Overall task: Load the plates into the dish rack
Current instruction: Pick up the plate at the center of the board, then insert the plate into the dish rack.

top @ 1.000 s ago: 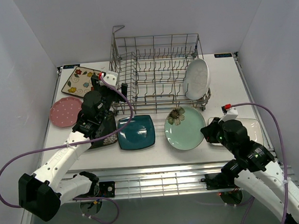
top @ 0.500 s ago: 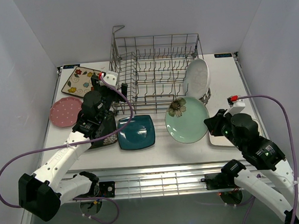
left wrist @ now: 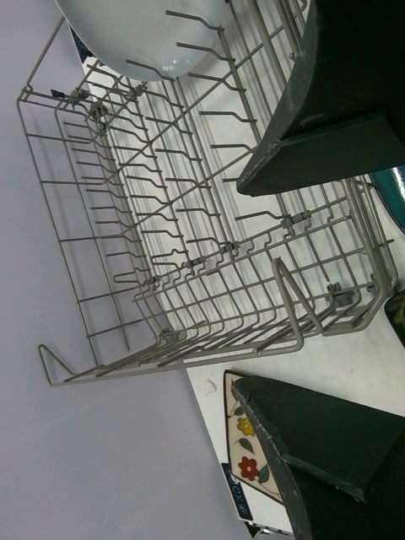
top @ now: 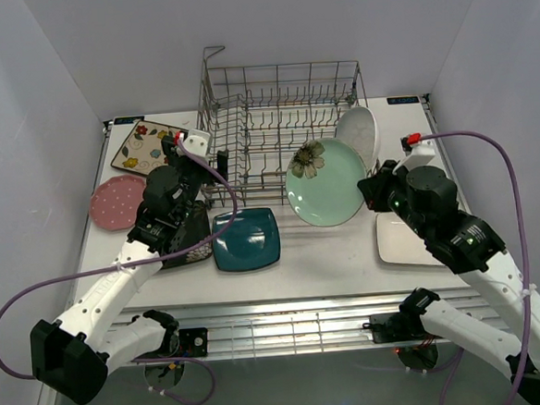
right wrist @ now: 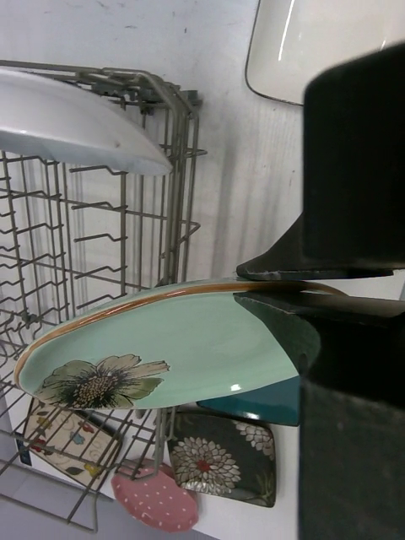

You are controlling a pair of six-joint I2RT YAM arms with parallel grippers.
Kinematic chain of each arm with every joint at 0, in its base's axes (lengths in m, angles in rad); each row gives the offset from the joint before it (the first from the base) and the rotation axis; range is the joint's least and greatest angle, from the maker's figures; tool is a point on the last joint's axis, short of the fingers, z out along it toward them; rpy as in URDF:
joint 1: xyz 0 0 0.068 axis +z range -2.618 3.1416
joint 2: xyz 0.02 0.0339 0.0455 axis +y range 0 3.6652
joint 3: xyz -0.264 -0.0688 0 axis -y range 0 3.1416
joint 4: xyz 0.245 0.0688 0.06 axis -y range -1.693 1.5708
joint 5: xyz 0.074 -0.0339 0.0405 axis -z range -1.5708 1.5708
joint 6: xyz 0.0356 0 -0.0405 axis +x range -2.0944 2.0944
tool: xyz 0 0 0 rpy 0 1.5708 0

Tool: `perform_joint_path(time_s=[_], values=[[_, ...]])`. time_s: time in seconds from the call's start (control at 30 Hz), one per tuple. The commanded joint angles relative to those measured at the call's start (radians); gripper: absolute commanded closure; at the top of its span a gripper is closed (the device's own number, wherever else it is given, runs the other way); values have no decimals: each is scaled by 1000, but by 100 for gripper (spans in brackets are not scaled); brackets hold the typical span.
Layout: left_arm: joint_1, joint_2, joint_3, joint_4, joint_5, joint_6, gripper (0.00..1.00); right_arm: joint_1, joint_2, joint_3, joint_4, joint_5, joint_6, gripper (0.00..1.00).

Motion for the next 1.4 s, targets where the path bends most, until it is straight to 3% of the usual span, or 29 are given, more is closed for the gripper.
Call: perform_joint_path(time_s=[0.0, 0.5, 1.03, 1.37], values=[[-2, -37, -12, 8, 14, -12, 2, 6, 54, 128, 263, -3, 0, 92], [-1, -34, -15, 8, 15, -11, 2, 4, 422, 451, 373, 156, -133, 92], [-1, -11, -12, 9, 12, -6, 2, -13, 759, 761, 569, 437, -442, 92], [-2, -5, -10, 9, 12, -5, 2, -34, 971, 939, 668, 501, -653, 92]])
